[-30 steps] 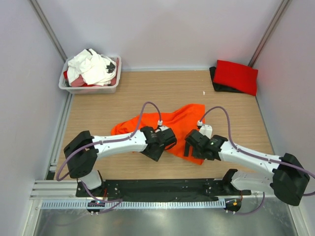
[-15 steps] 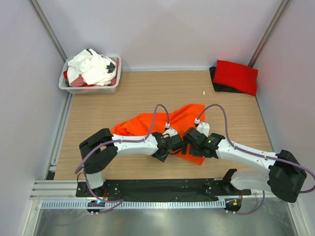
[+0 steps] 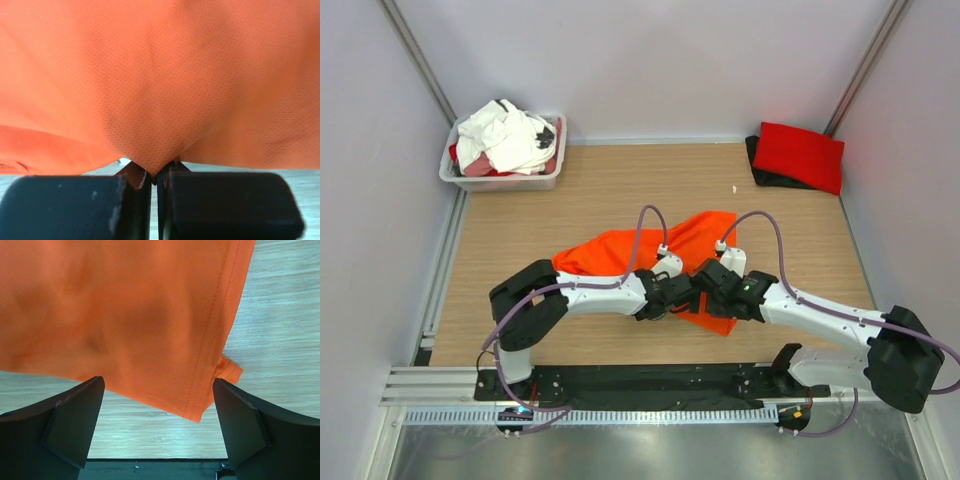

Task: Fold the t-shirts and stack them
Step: Flatten the tshirt out

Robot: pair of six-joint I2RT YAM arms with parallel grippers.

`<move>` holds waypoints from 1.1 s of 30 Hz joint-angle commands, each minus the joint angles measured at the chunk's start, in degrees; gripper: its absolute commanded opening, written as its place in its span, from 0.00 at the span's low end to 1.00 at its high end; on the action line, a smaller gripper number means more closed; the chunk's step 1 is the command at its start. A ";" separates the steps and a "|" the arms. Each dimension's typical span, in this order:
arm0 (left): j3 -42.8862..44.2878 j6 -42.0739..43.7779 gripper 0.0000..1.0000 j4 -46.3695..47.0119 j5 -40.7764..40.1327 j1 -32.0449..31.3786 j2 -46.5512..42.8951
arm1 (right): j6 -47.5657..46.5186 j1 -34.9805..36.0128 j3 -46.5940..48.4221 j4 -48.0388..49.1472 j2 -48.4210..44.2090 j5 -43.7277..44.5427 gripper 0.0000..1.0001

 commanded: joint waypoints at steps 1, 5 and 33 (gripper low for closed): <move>2.21 0.94 0.00 0.76 -4.03 -0.30 -4.13 | -0.11 0.21 0.67 0.93 -0.18 1.55 0.96; 9.66 4.55 0.00 -10.38 -0.26 -0.22 -9.06 | -0.29 0.21 1.81 1.19 -2.55 -1.34 0.95; 12.51 6.49 0.00 -24.21 11.53 -0.21 -15.57 | 6.39 13.21 -0.83 16.66 8.33 -4.35 0.87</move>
